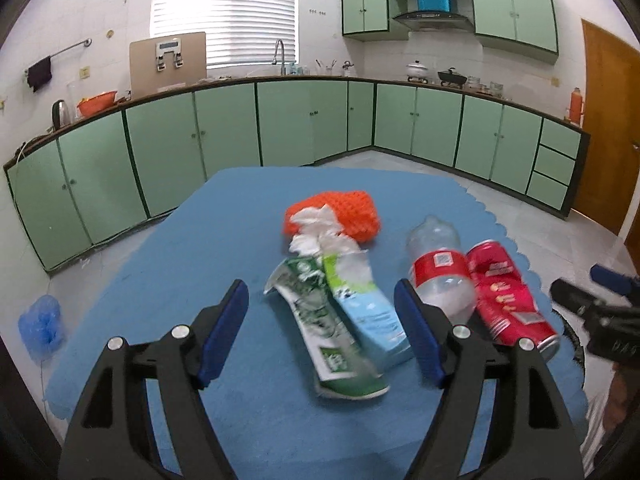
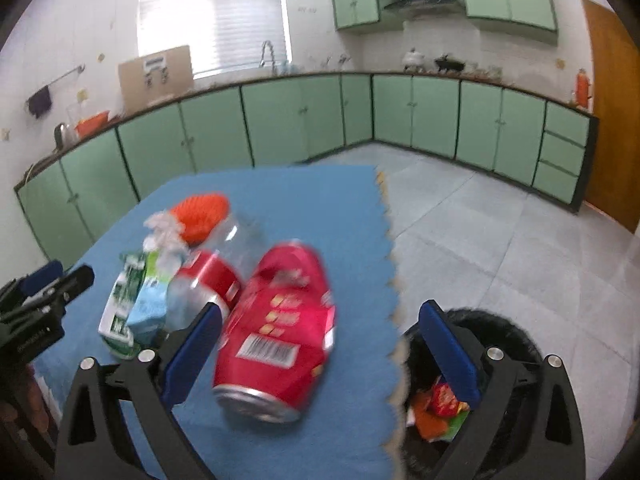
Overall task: Collect trash
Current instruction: 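Return both tools to the mat above the bottle and red can, then grasp the plastic bottle cap with the left gripper while the right grasps the red can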
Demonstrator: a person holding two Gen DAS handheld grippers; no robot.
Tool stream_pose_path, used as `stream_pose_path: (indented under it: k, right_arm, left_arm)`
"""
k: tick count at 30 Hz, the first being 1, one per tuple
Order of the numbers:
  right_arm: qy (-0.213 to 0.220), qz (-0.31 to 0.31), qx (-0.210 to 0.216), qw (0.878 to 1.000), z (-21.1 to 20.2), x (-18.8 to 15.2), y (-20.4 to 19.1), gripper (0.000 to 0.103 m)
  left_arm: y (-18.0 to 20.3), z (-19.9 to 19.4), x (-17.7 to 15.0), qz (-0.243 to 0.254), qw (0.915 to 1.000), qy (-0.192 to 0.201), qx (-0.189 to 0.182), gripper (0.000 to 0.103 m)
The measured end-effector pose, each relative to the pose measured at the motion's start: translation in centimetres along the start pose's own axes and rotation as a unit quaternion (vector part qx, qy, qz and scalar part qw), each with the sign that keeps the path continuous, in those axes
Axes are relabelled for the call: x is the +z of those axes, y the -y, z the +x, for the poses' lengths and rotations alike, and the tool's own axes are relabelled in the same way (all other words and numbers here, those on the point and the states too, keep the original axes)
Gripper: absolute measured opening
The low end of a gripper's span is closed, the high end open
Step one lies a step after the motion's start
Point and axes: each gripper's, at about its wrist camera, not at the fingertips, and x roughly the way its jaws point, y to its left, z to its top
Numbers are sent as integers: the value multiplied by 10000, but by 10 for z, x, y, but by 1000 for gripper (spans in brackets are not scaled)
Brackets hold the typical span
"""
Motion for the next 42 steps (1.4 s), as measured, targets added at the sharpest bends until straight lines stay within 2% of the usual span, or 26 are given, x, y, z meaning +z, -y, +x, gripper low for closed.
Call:
stream_pose_path:
  k: [8, 12, 17, 19, 24, 31, 32, 33, 35, 38, 42]
  right_arm:
    - [-321, 198, 101, 9992, 22, -18, -5, 96]
    - [-444, 275, 153, 9985, 27, -20, -2, 92]
    - [-664, 516, 456, 9954, 35, -21, 5, 85]
    - [-844, 692, 707, 9915, 40, -23, 7, 81]
    - [-954, 590, 1013, 9885, 41, -20, -2, 56]
    - [-1025, 779, 1187, 9846, 48, -14, -3, 53]
    - [-1044, 865, 1241, 9830, 50, -13, 0, 50]
    - [-1062, 950, 1283, 9814, 51, -12, 2, 40]
    - [-1140, 1124, 1437, 9766, 54, -10, 8, 32]
    - [-1147, 1219, 1515, 9742, 53, -6, 12, 27]
    - [-1002, 942, 1287, 9821, 40, 0, 11, 21]
  left_arm:
    - [-6, 10, -15, -128, 9999, -92, -66, 73]
    - [-3, 11, -18, -96, 9999, -97, -92, 73]
    - [1, 13, -19, -108, 9998, -137, -108, 73]
    - [3, 13, -19, -78, 9998, -130, -113, 73]
    - [8, 13, -18, -32, 9998, -133, -110, 73]
    - [13, 13, -18, -52, 9998, -152, -142, 73]
    - [14, 13, -18, -53, 9997, -153, -160, 73]
    - [15, 13, -18, -54, 9997, -152, -172, 73]
    - [19, 12, -16, -55, 9996, -139, -227, 73]
    - [25, 11, -13, -41, 9994, -107, -340, 73]
    - [39, 13, -9, 8, 9984, -108, -558, 73]
